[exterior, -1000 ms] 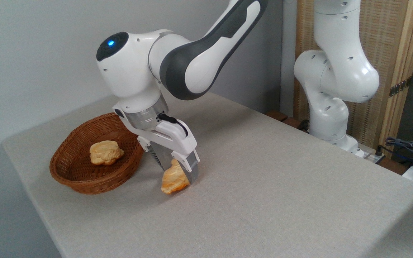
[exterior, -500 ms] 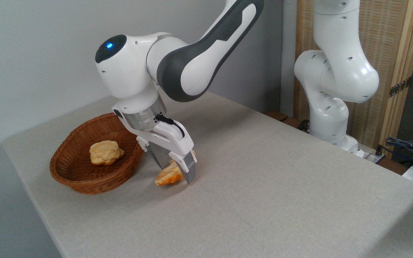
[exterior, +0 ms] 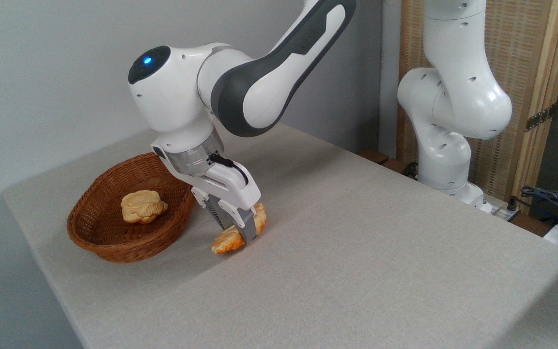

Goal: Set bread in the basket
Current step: 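Lift the held bread slice and carry it over the wicker basket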

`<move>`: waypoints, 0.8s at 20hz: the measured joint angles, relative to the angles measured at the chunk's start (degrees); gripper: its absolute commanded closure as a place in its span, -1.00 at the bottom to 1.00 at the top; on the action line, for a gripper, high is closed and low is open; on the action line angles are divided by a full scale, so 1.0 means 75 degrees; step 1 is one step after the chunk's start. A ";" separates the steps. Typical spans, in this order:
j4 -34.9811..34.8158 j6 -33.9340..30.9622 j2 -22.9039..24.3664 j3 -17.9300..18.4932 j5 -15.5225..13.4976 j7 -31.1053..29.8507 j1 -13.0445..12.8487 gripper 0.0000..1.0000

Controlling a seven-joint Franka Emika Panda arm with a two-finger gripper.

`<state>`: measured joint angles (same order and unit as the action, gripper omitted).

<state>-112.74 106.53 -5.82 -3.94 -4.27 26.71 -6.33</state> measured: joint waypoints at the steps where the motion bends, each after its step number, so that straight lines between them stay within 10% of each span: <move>1: 0.0016 -0.0006 0.0016 -0.0004 0.0000 0.0000 -0.0001 0.16; 7: 0.0537 -0.0717 0.0192 -0.0025 -0.0056 0.0000 -0.0006 0.17; 16: 0.1673 -0.0061 0.0211 -0.0845 -0.1686 -0.0824 -0.0029 0.16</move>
<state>-100.19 106.07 -4.24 -10.28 -16.91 20.53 -6.55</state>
